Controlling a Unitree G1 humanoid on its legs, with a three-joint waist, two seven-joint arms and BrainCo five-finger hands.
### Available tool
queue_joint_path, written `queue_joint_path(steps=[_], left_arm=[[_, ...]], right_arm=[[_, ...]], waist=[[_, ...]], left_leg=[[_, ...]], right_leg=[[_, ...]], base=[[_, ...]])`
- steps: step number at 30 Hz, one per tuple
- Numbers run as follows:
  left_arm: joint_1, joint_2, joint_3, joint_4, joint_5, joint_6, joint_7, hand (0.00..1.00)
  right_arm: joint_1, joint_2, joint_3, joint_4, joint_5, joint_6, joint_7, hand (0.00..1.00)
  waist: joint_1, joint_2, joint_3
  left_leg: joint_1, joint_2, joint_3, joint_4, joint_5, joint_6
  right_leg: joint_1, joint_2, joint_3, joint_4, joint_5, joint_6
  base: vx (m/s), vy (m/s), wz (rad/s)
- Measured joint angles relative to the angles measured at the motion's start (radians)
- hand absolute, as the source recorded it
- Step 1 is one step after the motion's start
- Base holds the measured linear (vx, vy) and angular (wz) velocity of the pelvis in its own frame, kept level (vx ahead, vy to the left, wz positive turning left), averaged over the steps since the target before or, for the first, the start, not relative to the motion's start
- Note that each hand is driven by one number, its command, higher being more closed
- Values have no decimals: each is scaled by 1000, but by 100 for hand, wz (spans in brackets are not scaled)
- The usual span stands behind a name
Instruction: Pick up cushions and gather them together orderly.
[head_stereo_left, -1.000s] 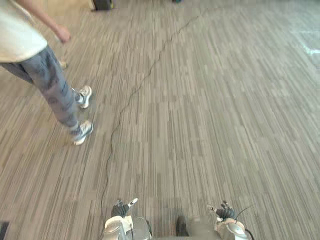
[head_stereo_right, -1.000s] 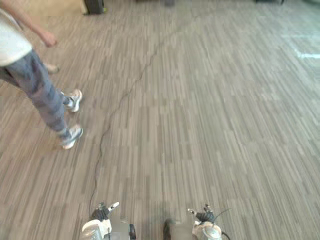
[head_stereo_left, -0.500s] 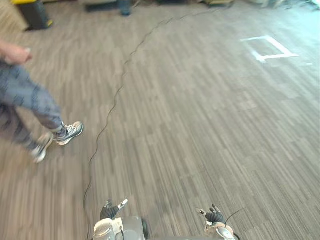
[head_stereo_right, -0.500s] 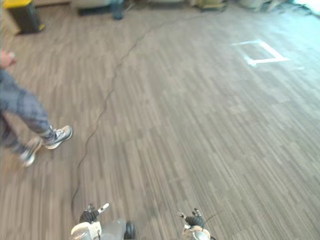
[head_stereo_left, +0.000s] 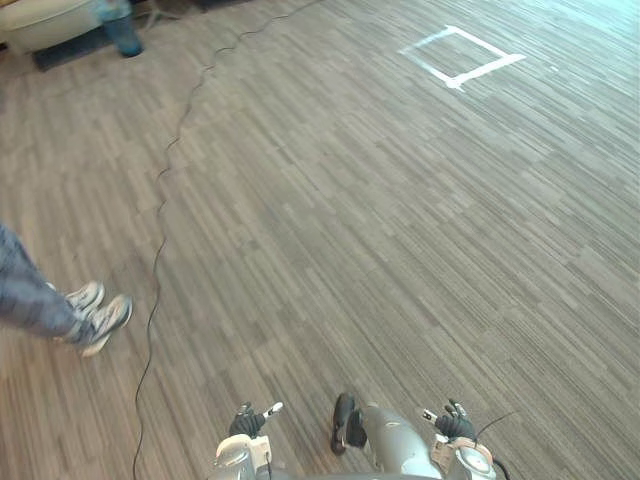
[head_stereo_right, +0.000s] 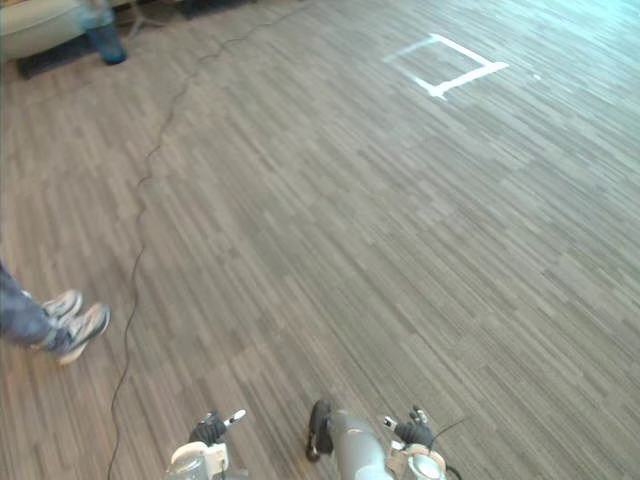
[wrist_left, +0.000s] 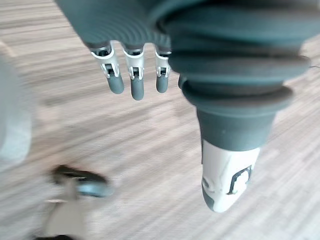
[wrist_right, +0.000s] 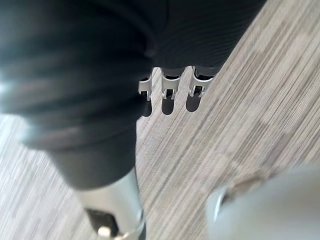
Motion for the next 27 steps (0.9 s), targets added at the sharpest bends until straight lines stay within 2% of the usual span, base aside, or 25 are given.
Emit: queue_joint_path(steps=[1,2,4,5,7,8,9,10,11,12,13,14,15,16,17,18,19,20,21,23,24,25,26,27], left_arm=[[6,2,0,-17,-2,-3,-2,0],[9,3,-1,-34,-3,-10,-2,0],[10,-11,2,-40,-12,-18,-2,0],[12,-15,1,-45,-21,-23,-1,0],[21,-13,-6,-47,-21,-30,0,0],[29,-8,-13,-47,-21,-33,0,0],[41,11,-22,-39,-20,-35,0,0],[51,35,-17,-22,-22,-34,0,0],[50,46,-17,-16,-20,-34,-1,0],[45,57,-17,-5,-21,-33,-1,0],[44,66,-18,10,-21,-32,0,0],[43,65,-18,13,-22,-30,1,0],[38,60,-24,33,-20,-20,2,0],[29,61,-47,60,-20,-16,3,0],[6,61,-85,97,-20,-13,2,0],[1,60,-91,103,-20,-13,2,0],[-14,60,-111,113,-20,-12,1,0],[-30,61,-135,131,-20,-11,-2,0],[-34,61,-141,131,-20,-9,-2,0],[-34,61,-160,143,-20,2,-2,0],[-29,64,-166,147,-20,2,-3,0],[-29,67,-166,148,-20,2,-3,0],[-15,50,-144,147,-20,0,-3,0],[-12,46,-133,146,-20,0,-3,0]], right_arm=[[0,9,13,-2,0,-1,0,0],[0,15,27,-2,0,0,0,0],[-7,19,22,1,0,1,1,0],[-5,24,21,6,0,2,2,0],[-13,17,12,34,0,-1,4,0],[-19,7,11,59,-1,0,5,0],[-17,11,14,88,-2,2,6,0],[-2,27,12,93,-3,2,7,0],[6,33,12,92,-4,0,8,0],[7,34,13,93,-4,1,11,0],[7,32,14,92,-4,0,11,0],[7,28,11,89,-4,-3,11,0],[5,18,12,83,-4,-12,13,0],[9,8,14,73,-4,-20,14,0],[9,-10,15,74,-4,-28,20,0],[9,-12,14,75,-4,-28,21,0],[8,-20,13,78,-4,-28,22,0],[8,-28,6,85,-3,-28,24,0],[6,-26,-3,85,3,-28,28,0],[-6,-33,-17,85,-1,-29,29,0],[-8,-36,-17,91,-3,-27,29,0],[-3,-40,-21,95,-3,-25,28,0],[0,-54,-45,93,-4,-26,30,0],[-1,-56,-50,90,-4,-25,30,0]], waist=[[8,-9,-4],[26,-13,-13],[39,3,-16],[44,2,-17],[47,4,-24],[48,6,-29],[54,-9,-44],[48,-46,-84],[44,-64,-95],[44,-80,-92],[38,-91,-88],[36,-83,-84],[36,-62,-72],[27,-45,-69],[17,-24,-73],[15,-24,-73],[3,-24,-71],[-22,-28,-67],[-25,-29,-66],[-44,-35,-60],[-50,-50,-52],[-54,-56,-52],[-63,-24,-66],[-61,-16,-70]], left_leg=[[-52,-4,9,-30,-27,15],[-141,-9,12,-121,-69,29],[-203,-21,10,-304,-96,23],[-227,-53,4,-465,-89,17],[-256,-116,-55,-796,-9,-43],[-275,-116,-65,-827,32,-48],[-270,-127,-63,-804,120,-16],[-267,-152,-37,-798,133,25],[-258,-159,-12,-796,117,47],[-227,-160,27,-784,100,49],[-158,-171,51,-792,67,67],[-103,-171,49,-811,38,64],[-15,-170,57,-844,-5,60],[68,-169,68,-884,-30,61],[183,-170,88,-960,-53,67],[198,-170,90,-973,-56,69],[244,-170,93,-1008,-68,70],[294,-171,92,-1050,-82,55],[304,-173,95,-1056,-85,52],[371,-180,101,-1097,-95,35],[403,-193,95,-1100,-95,35],[435,-199,85,-1102,-97,33],[482,-170,60,-1076,-92,27],[476,-157,60,-1050,-90,24]], right_leg=[[52,0,42,-39,-10,-1],[116,-3,111,-98,-37,27],[171,-7,179,-125,-53,43],[209,-28,222,-138,-75,54],[272,-73,314,-174,-126,85],[293,-85,342,-188,-141,97],[313,-113,383,-191,-157,111],[273,-157,411,-120,-160,121],[237,-170,415,-56,-151,163],[194,-178,414,65,-126,238],[123,-185,395,254,-54,351],[86,-192,357,355,-40,363],[46,-192,293,475,-55,344],[0,-193,225,547,-83,308],[-91,-198,70,568,-135,244],[-104,-198,43,560,-142,237],[-162,-197,-41,519,-157,219],[-263,-186,-122,395,-147,220],[-283,-184,-131,359,-133,221],[-342,-165,-176,103,-1,213],[-347,-164,-178,-8,69,206],[-348,-163,-162,-36,150,172],[-341,-131,-148,33,195,103],[-338,-125,-154,51,171,101]], base=[[676,117,-149],[546,136,-137],[510,182,-114],[601,273,-95],[684,345,-119],[670,403,-132],[711,439,-122],[733,443,-103],[747,415,-84],[717,393,-79],[803,439,-88],[604,341,-97],[492,303,-86],[519,313,-89],[493,286,-54],[423,199,-29],[421,122,8],[437,103,10],[568,105,9],[499,43,12],[604,-21,32],[946,-106,40],[860,-142,25],[745,-136,2]])
